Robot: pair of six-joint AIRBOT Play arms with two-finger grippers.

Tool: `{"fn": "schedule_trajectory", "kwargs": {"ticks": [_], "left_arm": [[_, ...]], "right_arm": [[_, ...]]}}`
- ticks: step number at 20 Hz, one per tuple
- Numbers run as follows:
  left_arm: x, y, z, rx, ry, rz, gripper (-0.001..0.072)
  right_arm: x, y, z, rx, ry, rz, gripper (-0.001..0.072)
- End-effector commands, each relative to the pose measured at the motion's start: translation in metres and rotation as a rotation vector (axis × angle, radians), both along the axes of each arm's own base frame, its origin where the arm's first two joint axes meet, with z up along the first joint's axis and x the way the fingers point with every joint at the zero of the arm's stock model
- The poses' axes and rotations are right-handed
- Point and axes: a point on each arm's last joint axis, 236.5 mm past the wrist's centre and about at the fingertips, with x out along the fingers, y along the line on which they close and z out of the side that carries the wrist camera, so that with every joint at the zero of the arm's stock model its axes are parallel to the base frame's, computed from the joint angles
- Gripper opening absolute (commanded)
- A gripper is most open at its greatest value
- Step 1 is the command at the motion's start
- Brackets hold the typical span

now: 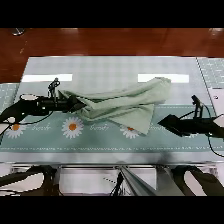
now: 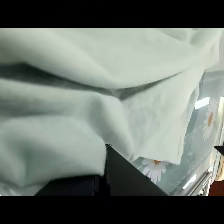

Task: Fold the shirts.

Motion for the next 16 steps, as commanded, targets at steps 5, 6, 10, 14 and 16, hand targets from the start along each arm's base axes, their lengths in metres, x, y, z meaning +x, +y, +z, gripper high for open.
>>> {"fn": "schedule_trajectory", "kwargs": {"ticks": [5,6,10,14,16], "left_arm": [[0.004,-0.007,0.012,-0.024,-0.021,-0.036,0.0025],[0.004,-0.007,0.012,-0.024,-0.022,-0.036,0.0025],[0.002,-0.008,0.014,-0.038,-0.006,-0.032,0.0025],[0.005,-0.011,0.019,-0.066,-0.001,-0.013,0.0025],[0.005,-0.011,0.019,-0.065,-0.001,-0.013,0.0025]], "right_arm": [[0.009,0.044,-0.033,0.053,0.106,0.056,0.0622],[0.009,0.049,-0.038,0.052,0.125,0.073,0.0622],[0.022,0.070,-0.047,0.062,0.148,0.114,0.0622],[0.047,0.089,-0.045,0.081,0.127,0.129,0.0609],[0.053,0.100,-0.047,0.098,0.139,0.143,0.0588]]}}
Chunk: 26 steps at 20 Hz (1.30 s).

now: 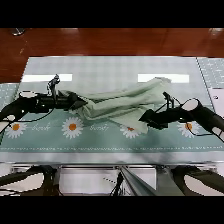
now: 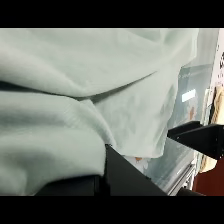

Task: Fold the shirts.

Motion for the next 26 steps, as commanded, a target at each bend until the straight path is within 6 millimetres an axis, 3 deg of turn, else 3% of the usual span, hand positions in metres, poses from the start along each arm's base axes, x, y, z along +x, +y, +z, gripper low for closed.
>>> {"fn": "schedule_trajectory", "kwargs": {"ticks": [1,3,4,6,9,10,11,13,15,16,17,18,19,20,22,26], "left_arm": [[0.001,-0.001,0.002,-0.011,0.004,0.007,0.0026],[0.000,-0.002,0.002,-0.014,0.006,0.003,0.0025],[-0.001,-0.002,0.003,-0.016,0.007,0.000,0.0026],[-0.002,-0.003,0.003,-0.021,0.009,-0.005,0.0025],[-0.001,-0.003,0.008,-0.028,0.002,-0.011,0.0025],[0.006,-0.002,0.021,-0.053,-0.020,-0.011,0.0025],[0.018,-0.002,0.047,-0.095,-0.069,-0.006,0.0024],[0.053,0.005,0.133,-0.151,-0.275,0.012,0.0024],[0.078,0.020,0.238,-0.122,-0.549,0.038,0.0024],[0.085,0.031,0.292,-0.101,-0.677,0.083,0.0024],[0.083,0.042,0.348,-0.088,-0.791,0.132,0.0024],[0.070,0.048,0.397,-0.075,-0.897,0.141,0.0024],[0.050,0.050,0.439,-0.047,-0.994,0.127,0.0024],[0.029,0.051,0.468,0.008,-1.066,0.107,0.0023],[-0.017,0.051,0.505,0.153,-1.152,0.081,0.0024],[-0.105,0.041,0.537,0.356,-1.283,0.012,0.0024]], "right_arm": [[0.013,0.021,-0.004,0.020,0.011,0.028,0.0483],[0.017,0.030,-0.005,0.020,0.011,0.057,0.0432],[0.020,0.034,-0.004,0.022,0.003,0.069,0.0322],[0.028,0.037,0.002,0.024,-0.035,0.103,0.0019],[0.040,0.037,0.019,0.009,-0.082,0.163,0.0016],[0.049,0.036,0.034,0.003,-0.115,0.187,0.0016],[0.065,0.034,0.058,-0.001,-0.170,0.201,0.0015],[0.115,0.017,0.138,-0.045,-0.369,0.182,0.0015],[0.160,-0.011,0.256,-0.121,-0.654,0.122,0.0015],[0.167,-0.022,0.328,-0.149,-0.819,0.099,0.0015],[0.161,-0.031,0.392,-0.170,-0.962,0.083,0.0015],[0.142,-0.039,0.456,-0.206,-1.108,0.071,0.0015],[0.117,-0.048,0.506,-0.256,-1.227,0.056,0.0015],[0.086,-0.056,0.551,-0.292,-1.343,0.033,0.0015],[0.021,-0.068,0.606,-0.343,-1.518,-0.010,0.0015],[-0.082,-0.100,0.652,-0.478,-1.694,-0.113,0.0015]]}}
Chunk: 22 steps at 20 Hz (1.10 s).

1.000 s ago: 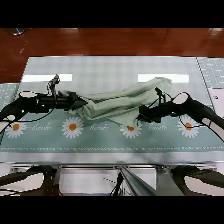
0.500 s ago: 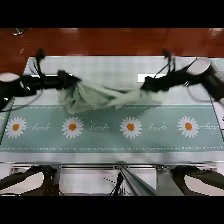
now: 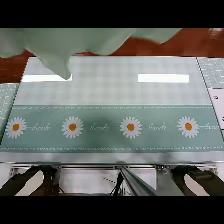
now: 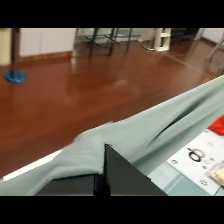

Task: Fold the shirts.

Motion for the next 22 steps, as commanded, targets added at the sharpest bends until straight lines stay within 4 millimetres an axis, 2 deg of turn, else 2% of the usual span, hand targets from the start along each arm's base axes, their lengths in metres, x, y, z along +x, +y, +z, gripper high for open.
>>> {"fn": "schedule_trajectory", "kwargs": {"ticks": [1,4,6,7,9,11,12,16,19,22], "left_arm": [[-0.077,-0.002,0.026,0.159,-0.111,0.080,0.0024],[-0.122,-0.011,0.026,0.203,-0.140,0.081,0.0025],[-0.142,-0.015,0.019,0.244,-0.142,0.072,0.0025],[-0.147,-0.016,0.016,0.252,-0.135,0.067,0.0025],[-0.142,-0.016,0.008,0.229,-0.077,0.062,0.0025],[-0.122,-0.012,-0.015,0.210,0.015,0.050,0.0025],[-0.109,-0.010,-0.032,0.196,0.080,0.039,0.0025],[-0.051,-0.007,-0.138,0.096,0.422,-0.057,0.0025],[-0.002,-0.004,-0.210,0.008,0.568,-0.053,0.0025],[0.046,-0.023,-0.274,-0.024,0.682,-0.065,0.0025]], "right_arm": [[-0.095,-0.036,0.049,-0.039,-0.213,-0.141,0.0015],[-0.130,-0.046,0.050,-0.050,-0.240,-0.178,0.0015],[-0.141,-0.040,0.041,-0.043,-0.206,-0.146,0.0016],[-0.143,-0.034,0.035,-0.046,-0.183,-0.118,0.0016],[-0.136,-0.025,0.019,-0.056,-0.119,-0.082,0.0015],[-0.117,-0.023,-0.009,-0.073,-0.016,-0.071,0.0016],[-0.104,-0.022,-0.027,-0.075,0.049,-0.067,0.0016],[-0.047,-0.023,-0.103,-0.086,0.272,-0.079,0.0016],[0.002,-0.030,-0.172,-0.077,0.424,-0.121,0.0013],[0.050,-0.039,-0.240,-0.086,0.575,-0.169,0.0012]]}}
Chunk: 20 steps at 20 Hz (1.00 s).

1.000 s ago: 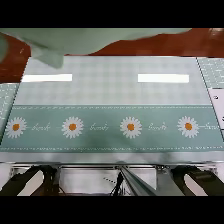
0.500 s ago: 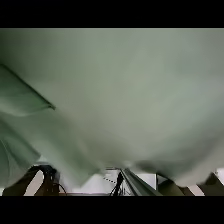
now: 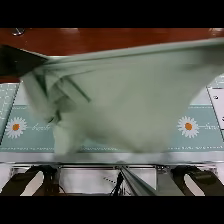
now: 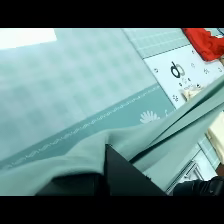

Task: Fold the shirts.

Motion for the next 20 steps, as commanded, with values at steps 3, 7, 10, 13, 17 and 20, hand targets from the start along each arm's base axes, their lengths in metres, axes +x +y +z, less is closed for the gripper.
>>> {"fn": "schedule_trajectory", "kwargs": {"ticks": [3,7,10,13,17,20], "left_arm": [[0.096,-0.035,-0.106,-0.042,0.141,0.035,0.0026],[0.173,-0.048,-0.146,-0.120,0.222,0.074,0.0025],[0.203,-0.062,-0.167,-0.199,0.283,0.065,0.0026],[0.214,-0.065,-0.191,-0.208,0.330,0.070,0.0187],[0.197,-0.053,-0.201,-0.172,0.405,0.007,0.0704],[0.180,0.018,-0.210,-0.046,0.560,0.053,0.0703]], "right_arm": [[0.099,-0.035,-0.098,0.014,0.182,-0.139,0.0012],[0.165,-0.059,-0.159,0.254,0.291,-0.192,0.0015],[0.198,-0.044,-0.211,0.404,0.393,-0.148,0.0016],[0.225,-0.035,-0.250,0.537,0.449,-0.167,0.0017],[0.234,-0.029,-0.277,0.675,0.528,-0.176,0.0465],[0.211,-0.061,-0.271,0.670,0.561,-0.157,0.0630]]}}
